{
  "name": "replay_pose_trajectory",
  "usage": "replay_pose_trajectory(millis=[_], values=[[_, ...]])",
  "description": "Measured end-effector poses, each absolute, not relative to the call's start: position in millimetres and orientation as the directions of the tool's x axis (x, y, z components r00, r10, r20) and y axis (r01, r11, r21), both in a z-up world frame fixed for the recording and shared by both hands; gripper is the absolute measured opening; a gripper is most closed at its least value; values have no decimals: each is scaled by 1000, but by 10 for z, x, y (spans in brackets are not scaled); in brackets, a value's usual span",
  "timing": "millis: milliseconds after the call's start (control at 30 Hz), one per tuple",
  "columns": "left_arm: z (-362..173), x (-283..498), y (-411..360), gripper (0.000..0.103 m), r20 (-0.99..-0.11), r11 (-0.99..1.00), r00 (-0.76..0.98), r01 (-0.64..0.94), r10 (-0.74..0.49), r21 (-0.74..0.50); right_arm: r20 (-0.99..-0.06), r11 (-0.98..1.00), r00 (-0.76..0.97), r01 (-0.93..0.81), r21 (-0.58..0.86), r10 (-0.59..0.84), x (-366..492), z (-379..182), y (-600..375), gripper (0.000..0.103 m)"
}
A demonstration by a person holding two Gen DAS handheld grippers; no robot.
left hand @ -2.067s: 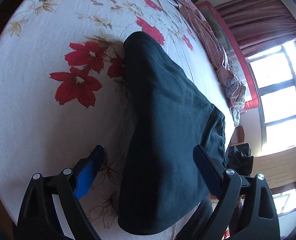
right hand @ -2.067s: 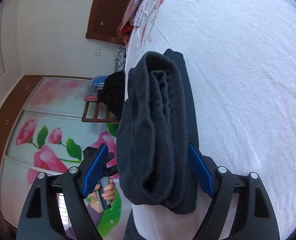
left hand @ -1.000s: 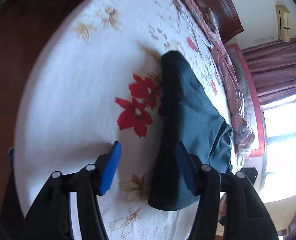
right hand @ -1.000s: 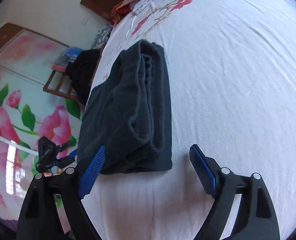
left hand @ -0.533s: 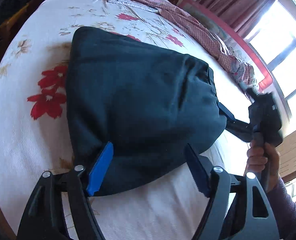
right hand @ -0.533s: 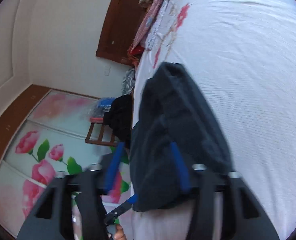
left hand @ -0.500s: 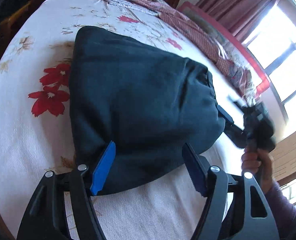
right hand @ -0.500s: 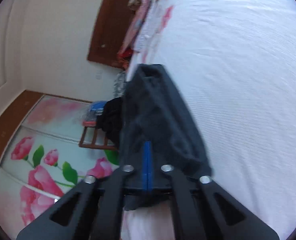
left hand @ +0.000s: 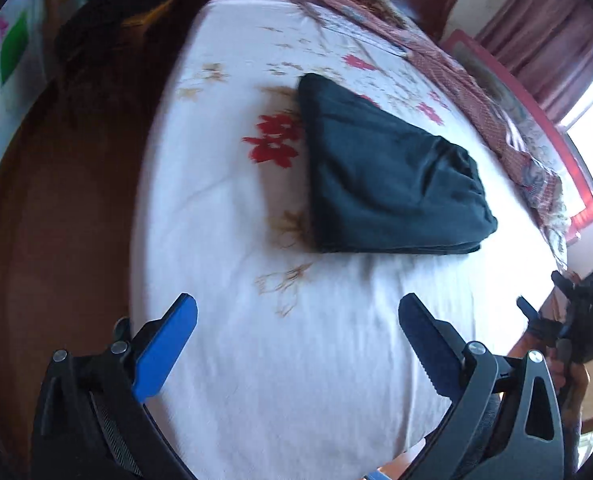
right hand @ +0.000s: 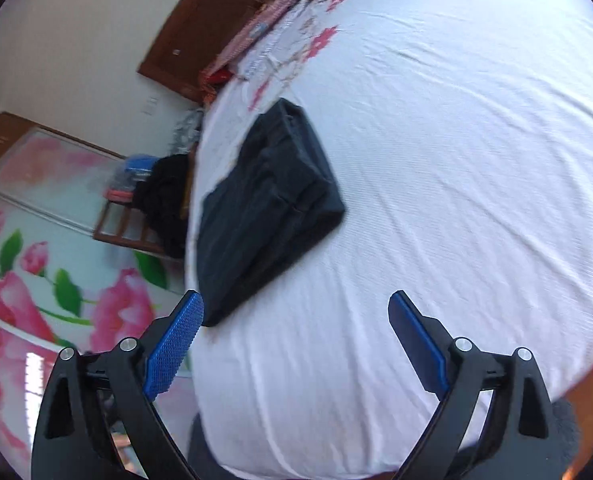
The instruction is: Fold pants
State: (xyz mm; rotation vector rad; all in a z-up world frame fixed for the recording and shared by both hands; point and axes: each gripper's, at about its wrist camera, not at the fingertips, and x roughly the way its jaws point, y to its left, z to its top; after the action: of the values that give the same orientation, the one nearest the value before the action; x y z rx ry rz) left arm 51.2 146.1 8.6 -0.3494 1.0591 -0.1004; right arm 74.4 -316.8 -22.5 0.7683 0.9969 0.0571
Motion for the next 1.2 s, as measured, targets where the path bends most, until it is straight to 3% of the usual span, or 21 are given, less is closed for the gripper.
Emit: replay_pose_trajectory(millis=[100, 133, 233, 367, 467, 533, 633, 733, 833, 1200], values=[[59, 273, 1560, 101, -858, 941, 498, -214, -125, -261, -789, 794, 559, 344, 502, 257, 564, -148, -3010, 93], [66, 217, 1521, 101, -859, 946, 506, -232, -79, -224, -797, 815, 556, 332, 475, 238, 546, -114, -2918, 98], [109, 177, 1210, 101, -846, 974, 533, -197, 9, -114, -719, 797, 595, 206, 568, 358, 578, -52, -2681, 100], [230, 325, 669, 101, -819, 995, 573, -93, 36, -21, -687, 889, 682, 119, 443, 251, 638, 41, -2287, 100], [247, 398, 548, 101, -766, 991, 641, -72, -43, -116, -726, 974, 681, 91, 209, 92, 751, -42, -1894, 100], [220, 391, 518, 101, -730, 985, 682, -107, -25, -134, -724, 975, 683, 75, 207, 101, 709, -197, -1795, 100], [21, 284, 506, 101, -744, 976, 669, -168, 8, -141, -724, 992, 686, 27, 122, 71, 611, -331, -1624, 100], [-112, 163, 398, 101, -750, 989, 661, -116, 12, -87, -697, 999, 717, 6, 51, 31, 513, -287, -1563, 100], [-44, 148, 319, 101, -718, 995, 692, -100, 74, 6, -690, 998, 723, 24, 50, 17, 488, -255, -1586, 100], [-78, 125, 348, 101, -732, 994, 679, -111, 57, -25, -716, 997, 697, 27, 75, 35, 471, -344, -1592, 100]])
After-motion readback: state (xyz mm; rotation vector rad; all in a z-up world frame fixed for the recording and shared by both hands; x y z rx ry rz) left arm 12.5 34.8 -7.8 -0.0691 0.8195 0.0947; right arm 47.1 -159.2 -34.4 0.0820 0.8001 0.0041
